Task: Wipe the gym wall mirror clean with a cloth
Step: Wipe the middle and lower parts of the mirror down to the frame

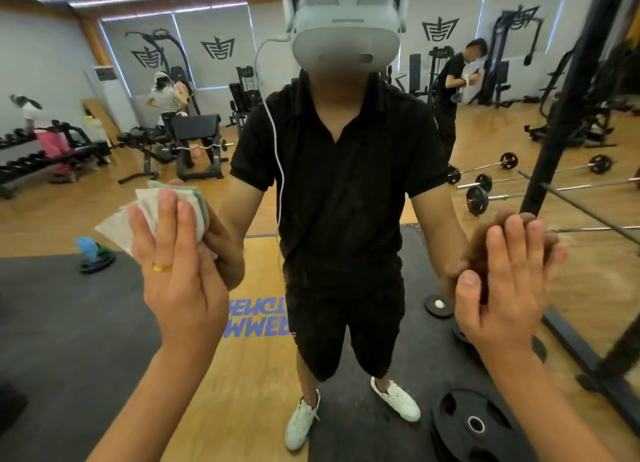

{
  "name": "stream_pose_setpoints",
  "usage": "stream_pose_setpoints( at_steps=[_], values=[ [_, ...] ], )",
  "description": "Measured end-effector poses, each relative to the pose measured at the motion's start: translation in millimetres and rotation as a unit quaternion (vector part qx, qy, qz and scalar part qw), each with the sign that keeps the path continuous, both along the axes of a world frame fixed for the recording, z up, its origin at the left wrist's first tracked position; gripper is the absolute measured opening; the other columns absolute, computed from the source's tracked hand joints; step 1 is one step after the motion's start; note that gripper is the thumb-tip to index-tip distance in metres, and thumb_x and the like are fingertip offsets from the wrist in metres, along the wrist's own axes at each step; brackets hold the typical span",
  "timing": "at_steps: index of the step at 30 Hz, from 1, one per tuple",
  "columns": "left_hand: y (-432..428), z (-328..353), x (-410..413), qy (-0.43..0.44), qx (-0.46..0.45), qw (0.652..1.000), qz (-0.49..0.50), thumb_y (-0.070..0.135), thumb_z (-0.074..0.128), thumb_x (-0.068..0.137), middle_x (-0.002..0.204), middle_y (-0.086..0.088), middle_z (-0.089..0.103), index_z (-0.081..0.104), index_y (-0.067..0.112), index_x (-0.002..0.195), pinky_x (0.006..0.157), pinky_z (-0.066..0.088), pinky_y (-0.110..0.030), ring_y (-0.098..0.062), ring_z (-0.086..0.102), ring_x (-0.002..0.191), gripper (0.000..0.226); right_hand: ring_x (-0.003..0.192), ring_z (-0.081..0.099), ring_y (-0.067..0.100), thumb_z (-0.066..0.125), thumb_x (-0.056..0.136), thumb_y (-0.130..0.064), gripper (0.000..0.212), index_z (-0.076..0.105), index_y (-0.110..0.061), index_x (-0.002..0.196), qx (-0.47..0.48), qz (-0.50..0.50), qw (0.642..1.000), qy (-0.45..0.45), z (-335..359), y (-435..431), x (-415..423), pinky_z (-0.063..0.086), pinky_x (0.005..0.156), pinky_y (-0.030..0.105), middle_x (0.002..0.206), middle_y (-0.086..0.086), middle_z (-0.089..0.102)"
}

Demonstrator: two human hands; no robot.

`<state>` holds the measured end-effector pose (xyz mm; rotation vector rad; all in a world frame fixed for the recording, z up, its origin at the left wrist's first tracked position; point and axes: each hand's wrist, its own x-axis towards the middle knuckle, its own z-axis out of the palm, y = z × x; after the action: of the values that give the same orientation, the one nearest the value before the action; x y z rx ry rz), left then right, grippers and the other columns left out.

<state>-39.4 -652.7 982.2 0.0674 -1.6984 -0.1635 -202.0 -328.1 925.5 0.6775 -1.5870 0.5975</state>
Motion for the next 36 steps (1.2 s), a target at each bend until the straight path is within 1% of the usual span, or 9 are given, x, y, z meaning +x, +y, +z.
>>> stream_pose_setpoints(
  at_steps=[6,9,12,16,19,22,26,31,36],
  values=[
    [10,26,-2,0.002,0.005,1.000,-0.014,-0.008,0.039,0.103,0.161,-0.012,0.031,0.040,-0.008,0.151,0.128,0.017,-0.041,-0.032,0.010,0.155,0.048,0.159,0.014,0.024,0.040,0.104,-0.025,0.062,0.025,-0.016,0.163,-0.004,0.003,1.000,0.004,1,-3,0,0.003,0.127,0.052,0.172,-0.002,0.015],
    [35,-11,-10,-0.028,0.012,0.999,-0.009,0.004,0.033,0.110,0.168,-0.004,0.021,0.034,-0.004,0.153,0.129,0.014,-0.038,-0.037,0.006,0.156,0.045,0.159,0.014,0.024,0.040,0.104,-0.025,0.062,0.025,-0.016,0.163,-0.002,0.003,1.000,0.003,1,-1,0,0.004,0.127,0.052,0.172,-0.001,0.015],
    [41,-33,-10,-0.066,-0.022,0.997,-0.018,0.011,0.028,0.113,0.172,0.006,0.012,0.033,0.001,0.153,0.129,0.015,-0.047,-0.029,0.001,0.160,0.042,0.159,0.014,0.024,0.041,0.103,-0.025,0.062,0.025,-0.015,0.163,-0.002,0.001,1.000,0.000,-2,0,2,0.004,0.127,0.052,0.172,-0.001,0.016],
    [37,25,-16,-0.035,-0.053,0.997,-0.036,0.007,0.033,0.111,0.161,-0.010,0.034,0.038,0.001,0.151,0.124,0.025,-0.061,-0.028,0.006,0.159,0.041,0.159,0.013,0.024,0.041,0.104,-0.026,0.062,0.025,-0.015,0.163,0.000,0.003,1.000,-0.004,-1,1,0,0.004,0.126,0.054,0.172,0.000,0.017],
    [44,46,-24,0.000,-0.030,0.998,-0.059,0.007,0.032,0.111,0.157,-0.018,0.039,0.042,-0.003,0.149,0.119,0.027,-0.070,-0.030,0.012,0.155,0.040,0.159,0.013,0.024,0.042,0.103,-0.025,0.063,0.024,-0.016,0.163,0.000,0.004,1.000,-0.005,1,-1,2,0.004,0.127,0.053,0.172,-0.001,0.016],
    [61,3,-23,-0.050,-0.036,0.998,-0.033,0.011,0.029,0.113,0.169,-0.002,0.024,0.034,0.005,0.155,0.110,0.034,-0.074,-0.025,0.004,0.160,0.042,0.159,0.012,0.023,0.042,0.103,-0.026,0.064,0.023,-0.016,0.163,0.008,0.007,1.000,-0.007,0,1,2,0.003,0.127,0.052,0.172,-0.002,0.015],
    [64,-28,-22,-0.073,-0.070,0.994,-0.032,0.007,0.030,0.112,0.172,0.012,0.012,0.033,0.011,0.158,0.118,0.027,-0.068,-0.025,0.005,0.160,0.046,0.159,0.012,0.022,0.040,0.104,-0.026,0.063,0.024,-0.016,0.163,0.002,0.001,1.000,0.000,0,0,-1,0.004,0.127,0.052,0.172,-0.001,0.015],
    [90,26,-38,-0.032,-0.025,0.998,-0.048,-0.003,0.036,0.105,0.163,-0.001,0.029,0.041,0.001,0.151,0.128,0.008,-0.053,-0.023,0.003,0.159,0.047,0.159,0.012,0.022,0.040,0.104,-0.025,0.063,0.023,-0.017,0.163,0.004,0.001,1.000,-0.002,1,0,0,0.004,0.127,0.052,0.172,-0.002,0.014],
    [112,-5,-47,-0.045,-0.006,0.997,-0.055,0.006,0.031,0.111,0.170,0.002,0.017,0.033,0.004,0.155,0.128,0.010,-0.053,-0.021,-0.002,0.160,0.045,0.159,0.013,0.021,0.043,0.101,-0.022,0.065,0.024,-0.017,0.163,0.000,0.008,1.000,0.001,0,-1,3,0.004,0.128,0.051,0.172,-0.003,0.015]
  ],
)
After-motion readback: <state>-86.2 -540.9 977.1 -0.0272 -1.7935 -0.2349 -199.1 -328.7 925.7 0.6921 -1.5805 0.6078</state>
